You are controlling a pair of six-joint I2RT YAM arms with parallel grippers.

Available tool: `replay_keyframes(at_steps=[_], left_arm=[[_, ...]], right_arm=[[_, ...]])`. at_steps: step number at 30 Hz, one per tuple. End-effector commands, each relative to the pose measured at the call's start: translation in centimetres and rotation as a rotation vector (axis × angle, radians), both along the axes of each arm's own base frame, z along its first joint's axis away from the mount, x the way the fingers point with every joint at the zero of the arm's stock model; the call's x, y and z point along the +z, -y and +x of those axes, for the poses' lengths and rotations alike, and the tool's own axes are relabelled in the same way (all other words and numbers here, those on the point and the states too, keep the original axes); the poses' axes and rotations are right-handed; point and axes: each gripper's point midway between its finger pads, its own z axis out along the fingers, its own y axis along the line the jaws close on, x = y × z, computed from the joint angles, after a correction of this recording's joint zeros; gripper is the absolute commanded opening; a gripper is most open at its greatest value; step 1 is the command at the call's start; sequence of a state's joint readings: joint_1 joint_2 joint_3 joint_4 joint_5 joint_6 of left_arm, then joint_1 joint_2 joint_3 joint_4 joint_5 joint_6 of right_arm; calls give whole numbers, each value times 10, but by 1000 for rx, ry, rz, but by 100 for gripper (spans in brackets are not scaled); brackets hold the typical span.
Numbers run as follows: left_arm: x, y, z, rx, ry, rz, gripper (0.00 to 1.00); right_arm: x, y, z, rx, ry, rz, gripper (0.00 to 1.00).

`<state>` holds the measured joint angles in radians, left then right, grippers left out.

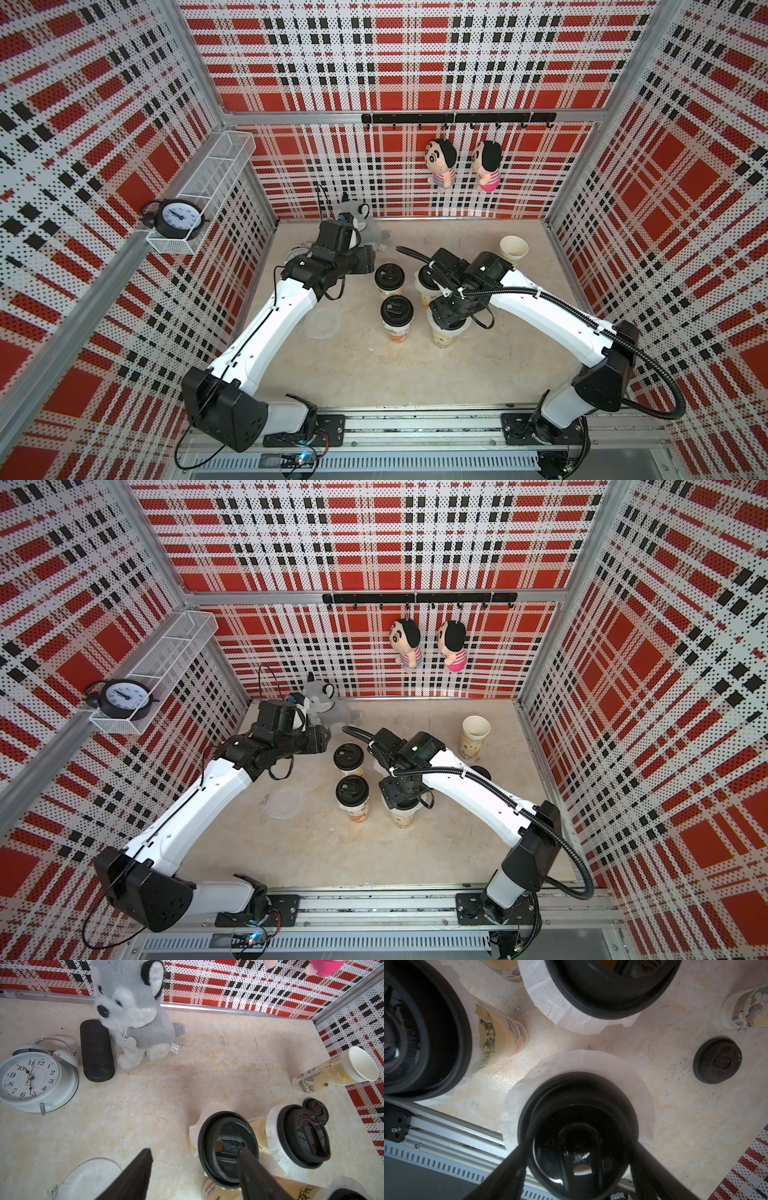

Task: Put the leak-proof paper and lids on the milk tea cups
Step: Place the cup lid on the cup.

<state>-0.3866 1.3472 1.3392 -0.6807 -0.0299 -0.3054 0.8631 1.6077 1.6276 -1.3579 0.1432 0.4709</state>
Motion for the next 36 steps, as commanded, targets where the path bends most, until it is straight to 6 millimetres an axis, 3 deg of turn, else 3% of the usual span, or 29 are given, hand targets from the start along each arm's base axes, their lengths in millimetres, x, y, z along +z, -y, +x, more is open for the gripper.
replay_keyframes(at_steps=[1,17,23,26,29,36], left_arm=[[6,-2,-3,-12,23,-3,69],[7,-2,-3,-14,24,-7,68],[22,10,-11,-51,34,2,67],[28,32,-21,-100,25,68,66],[24,63,-37,-181,-8,129,65],[-4,123,-72,-326,-122,269,62]], right_arm=[[10,2,-2,-6,29,17,81],[22,-3,0,-18,48,61,84],[60,-2,12,-75,142,146,87],[85,16,28,-156,213,217,87],[93,48,44,-287,247,275,86],[81,104,51,-393,250,286,83]])
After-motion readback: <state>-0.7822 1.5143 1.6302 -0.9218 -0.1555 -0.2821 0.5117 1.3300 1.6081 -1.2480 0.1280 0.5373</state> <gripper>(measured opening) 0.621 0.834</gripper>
